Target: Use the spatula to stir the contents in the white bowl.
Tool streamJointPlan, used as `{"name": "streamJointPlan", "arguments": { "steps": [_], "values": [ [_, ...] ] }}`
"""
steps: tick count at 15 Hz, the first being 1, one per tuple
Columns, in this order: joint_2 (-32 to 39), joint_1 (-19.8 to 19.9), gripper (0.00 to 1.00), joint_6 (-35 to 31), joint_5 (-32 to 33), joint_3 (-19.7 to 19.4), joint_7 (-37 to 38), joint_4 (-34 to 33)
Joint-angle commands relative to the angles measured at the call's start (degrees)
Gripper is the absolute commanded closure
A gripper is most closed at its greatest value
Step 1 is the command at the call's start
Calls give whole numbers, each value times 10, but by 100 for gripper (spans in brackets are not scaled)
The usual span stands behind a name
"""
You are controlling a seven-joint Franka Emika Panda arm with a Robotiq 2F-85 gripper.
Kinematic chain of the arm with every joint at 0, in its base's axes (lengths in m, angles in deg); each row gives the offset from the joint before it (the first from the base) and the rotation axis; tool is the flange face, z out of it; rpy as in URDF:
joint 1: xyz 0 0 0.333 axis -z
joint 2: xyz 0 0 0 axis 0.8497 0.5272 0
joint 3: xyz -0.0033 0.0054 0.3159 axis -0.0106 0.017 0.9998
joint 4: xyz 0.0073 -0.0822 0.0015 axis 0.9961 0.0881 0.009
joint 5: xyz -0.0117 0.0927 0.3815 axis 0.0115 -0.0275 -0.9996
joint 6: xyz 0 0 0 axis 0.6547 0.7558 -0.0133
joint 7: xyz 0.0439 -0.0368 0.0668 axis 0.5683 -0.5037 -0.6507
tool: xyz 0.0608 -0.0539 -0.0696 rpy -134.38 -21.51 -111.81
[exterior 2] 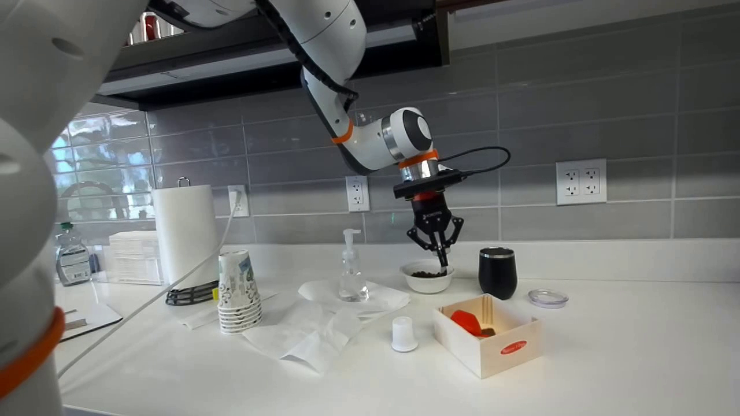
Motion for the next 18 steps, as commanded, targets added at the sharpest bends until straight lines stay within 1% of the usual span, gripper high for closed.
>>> {"name": "streamJointPlan", "arguments": {
  "steps": [1,6,11,14,18],
  "values": [
    [3,-20,99,24,32,-4,37,2],
    [5,-24,99,35,24,6,33,1],
    [2,-14,99,24,-1,16,23,-1],
    [-2,0,99,15,-33,27,7,0],
    [-14,21,99,-7,-93,43,-24,6]
  ]
}}
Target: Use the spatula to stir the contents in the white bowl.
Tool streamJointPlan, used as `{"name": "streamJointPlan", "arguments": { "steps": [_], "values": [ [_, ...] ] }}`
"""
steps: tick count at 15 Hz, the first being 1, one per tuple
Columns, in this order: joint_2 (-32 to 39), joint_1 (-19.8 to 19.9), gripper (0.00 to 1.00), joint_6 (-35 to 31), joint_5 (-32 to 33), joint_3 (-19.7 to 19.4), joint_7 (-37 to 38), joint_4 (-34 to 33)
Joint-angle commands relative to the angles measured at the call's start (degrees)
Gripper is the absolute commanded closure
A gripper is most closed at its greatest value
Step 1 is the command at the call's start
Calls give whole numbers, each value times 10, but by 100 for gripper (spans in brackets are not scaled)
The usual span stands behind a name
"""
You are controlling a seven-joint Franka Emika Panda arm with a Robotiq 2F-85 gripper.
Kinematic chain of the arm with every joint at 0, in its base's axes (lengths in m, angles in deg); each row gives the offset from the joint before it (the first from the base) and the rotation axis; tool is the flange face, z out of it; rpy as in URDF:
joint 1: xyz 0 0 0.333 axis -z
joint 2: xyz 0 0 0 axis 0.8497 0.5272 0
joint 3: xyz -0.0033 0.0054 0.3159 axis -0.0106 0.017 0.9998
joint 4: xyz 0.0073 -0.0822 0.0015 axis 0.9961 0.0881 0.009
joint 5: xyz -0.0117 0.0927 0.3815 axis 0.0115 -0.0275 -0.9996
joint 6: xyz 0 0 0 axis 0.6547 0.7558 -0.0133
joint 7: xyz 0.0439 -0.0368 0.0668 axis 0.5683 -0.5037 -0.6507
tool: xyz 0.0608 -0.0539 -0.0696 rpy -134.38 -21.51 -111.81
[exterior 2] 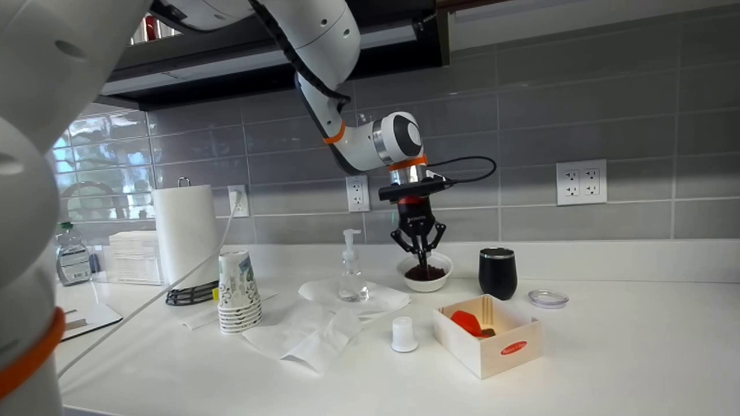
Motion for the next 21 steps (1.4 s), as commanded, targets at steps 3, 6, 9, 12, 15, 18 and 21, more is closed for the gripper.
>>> {"name": "streamJointPlan", "arguments": {
  "steps": [3,6,9,12,15,18,21],
  "values": [
    [-18,30,99,-29,-77,20,-39,6],
    [-10,22,99,-44,-72,7,-3,-1],
    [-3,13,99,-28,-54,-6,34,-10],
    [5,2,99,5,-32,-16,65,-19],
    [12,-3,99,50,-20,-16,68,-28],
    [15,0,99,69,-31,-2,38,-30],
    [11,8,99,64,-52,13,3,-30]
  ]
}}
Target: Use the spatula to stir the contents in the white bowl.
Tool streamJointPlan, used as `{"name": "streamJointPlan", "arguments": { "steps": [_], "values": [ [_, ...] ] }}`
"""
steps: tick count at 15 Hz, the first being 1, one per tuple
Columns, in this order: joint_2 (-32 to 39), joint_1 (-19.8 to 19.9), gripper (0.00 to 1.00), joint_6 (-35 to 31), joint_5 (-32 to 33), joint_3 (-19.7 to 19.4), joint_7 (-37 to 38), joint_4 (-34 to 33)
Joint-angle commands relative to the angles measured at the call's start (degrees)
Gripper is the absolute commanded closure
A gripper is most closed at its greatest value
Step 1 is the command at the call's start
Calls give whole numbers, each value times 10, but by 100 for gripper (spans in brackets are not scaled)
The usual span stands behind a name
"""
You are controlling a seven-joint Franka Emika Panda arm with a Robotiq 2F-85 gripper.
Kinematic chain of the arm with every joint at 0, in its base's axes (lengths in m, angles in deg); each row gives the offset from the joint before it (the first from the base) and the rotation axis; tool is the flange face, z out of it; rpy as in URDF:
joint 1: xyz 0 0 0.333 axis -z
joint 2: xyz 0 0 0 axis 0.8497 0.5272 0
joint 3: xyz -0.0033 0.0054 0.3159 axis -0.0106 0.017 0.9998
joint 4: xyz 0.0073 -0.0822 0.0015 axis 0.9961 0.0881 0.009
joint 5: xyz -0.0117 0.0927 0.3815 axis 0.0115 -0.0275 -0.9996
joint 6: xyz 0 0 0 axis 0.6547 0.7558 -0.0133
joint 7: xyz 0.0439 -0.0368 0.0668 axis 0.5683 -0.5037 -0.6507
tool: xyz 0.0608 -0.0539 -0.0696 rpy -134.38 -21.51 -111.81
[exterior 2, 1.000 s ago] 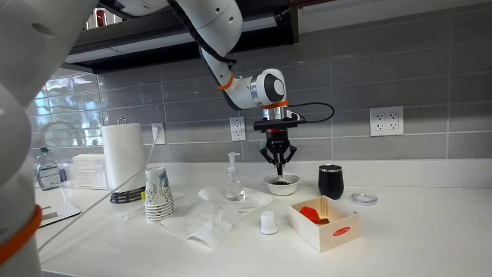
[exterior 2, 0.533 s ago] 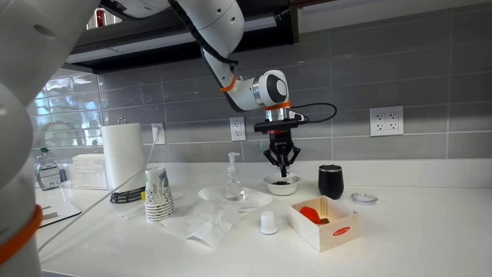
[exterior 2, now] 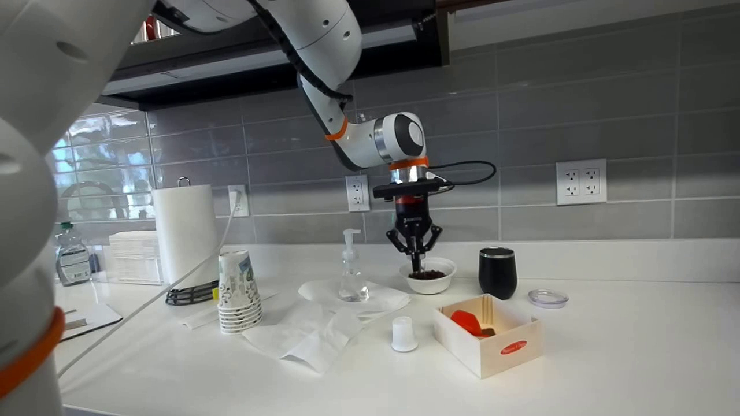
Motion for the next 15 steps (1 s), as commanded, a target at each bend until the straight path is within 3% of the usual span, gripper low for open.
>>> {"name": "streamJointPlan", "arguments": {
  "steps": [1,5,15],
  "values": [
    [1,12,99,6,-26,17,-47,-12],
    [-1,17,99,-14,-46,18,-50,-11],
    [24,-15,99,-35,18,-32,108,-21]
  ]
}}
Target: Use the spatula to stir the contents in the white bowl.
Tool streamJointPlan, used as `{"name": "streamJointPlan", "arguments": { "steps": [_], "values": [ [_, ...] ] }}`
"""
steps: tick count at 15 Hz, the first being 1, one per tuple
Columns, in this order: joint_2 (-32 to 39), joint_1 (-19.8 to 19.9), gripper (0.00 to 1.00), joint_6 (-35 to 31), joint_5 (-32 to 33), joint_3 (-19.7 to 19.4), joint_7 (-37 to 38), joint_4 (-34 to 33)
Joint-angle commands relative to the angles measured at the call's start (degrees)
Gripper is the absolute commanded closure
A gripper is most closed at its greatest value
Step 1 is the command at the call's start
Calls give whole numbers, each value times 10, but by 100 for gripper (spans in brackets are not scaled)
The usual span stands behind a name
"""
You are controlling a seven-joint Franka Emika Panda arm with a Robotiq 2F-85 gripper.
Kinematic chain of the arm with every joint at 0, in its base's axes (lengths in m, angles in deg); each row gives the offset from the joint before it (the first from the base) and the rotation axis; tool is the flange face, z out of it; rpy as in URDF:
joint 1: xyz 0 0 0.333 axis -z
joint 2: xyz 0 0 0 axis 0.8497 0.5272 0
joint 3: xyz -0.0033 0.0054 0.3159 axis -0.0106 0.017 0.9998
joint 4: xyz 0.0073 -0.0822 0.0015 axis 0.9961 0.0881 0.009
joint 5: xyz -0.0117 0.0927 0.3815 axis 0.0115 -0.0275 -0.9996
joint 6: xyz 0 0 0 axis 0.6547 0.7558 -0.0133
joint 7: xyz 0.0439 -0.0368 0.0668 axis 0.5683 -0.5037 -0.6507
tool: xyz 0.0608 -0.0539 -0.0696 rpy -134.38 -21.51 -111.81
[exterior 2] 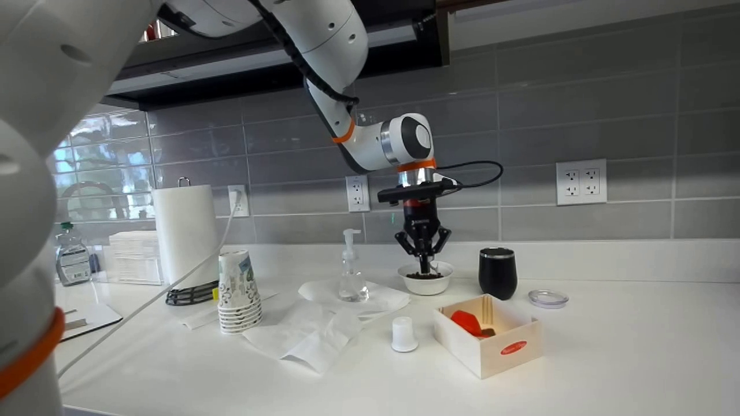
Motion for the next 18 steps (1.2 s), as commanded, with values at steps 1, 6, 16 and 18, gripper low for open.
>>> {"name": "streamJointPlan", "arguments": {
  "steps": [1,6,16,18],
  "values": [
    [15,-21,99,-3,33,-19,63,-17],
    [23,-11,99,87,15,6,-6,-39],
    [18,18,99,91,-38,29,-101,-49],
    [17,17,99,63,-40,22,-75,-46]
  ]
}}
